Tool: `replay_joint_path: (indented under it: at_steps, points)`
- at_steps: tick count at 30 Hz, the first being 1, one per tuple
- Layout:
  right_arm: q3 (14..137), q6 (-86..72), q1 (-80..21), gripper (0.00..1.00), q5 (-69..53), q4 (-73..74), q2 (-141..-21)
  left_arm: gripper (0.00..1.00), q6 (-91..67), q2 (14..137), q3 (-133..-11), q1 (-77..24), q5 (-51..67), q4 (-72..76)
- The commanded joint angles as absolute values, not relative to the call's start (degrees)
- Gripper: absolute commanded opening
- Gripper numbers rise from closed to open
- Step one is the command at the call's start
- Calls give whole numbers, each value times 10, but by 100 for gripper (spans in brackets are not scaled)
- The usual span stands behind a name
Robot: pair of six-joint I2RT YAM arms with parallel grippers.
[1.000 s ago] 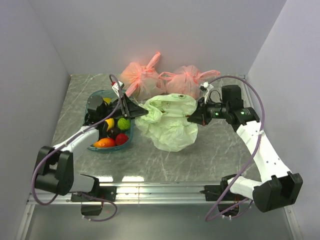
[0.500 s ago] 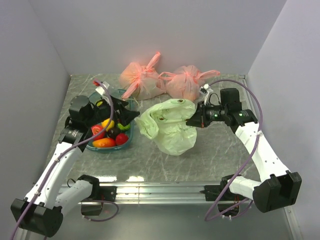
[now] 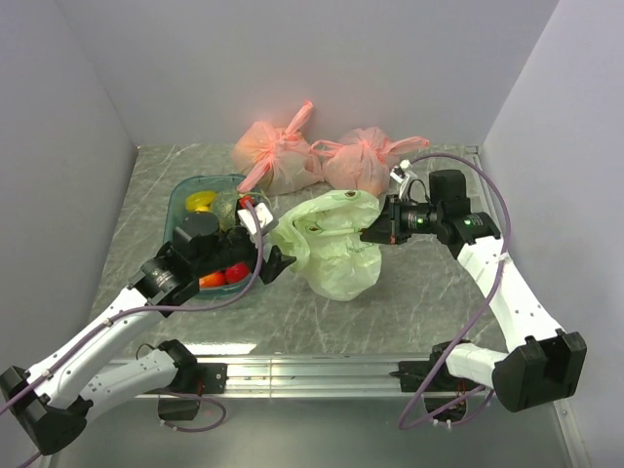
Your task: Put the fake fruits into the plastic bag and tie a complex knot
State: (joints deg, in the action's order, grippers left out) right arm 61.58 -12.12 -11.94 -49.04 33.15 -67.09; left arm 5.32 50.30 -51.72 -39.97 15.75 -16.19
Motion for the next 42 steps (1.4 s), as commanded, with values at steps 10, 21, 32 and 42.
replay_joint_path:
  at_steps: [10,21,32,42]
  points:
    - [608,-218,-99,0,-532,275,-692,99,117,546,-484,-490,14,-56]
    - [592,-252,-92,0,-542,250,-695,99,93,476,-454,-520,2,-92]
    - [585,-223,-88,0,-631,263,-694,99,100,615,-477,-537,-213,-4]
    - [648,144,-67,0,-570,529,-733,0,-19,576,-512,-319,76,-98]
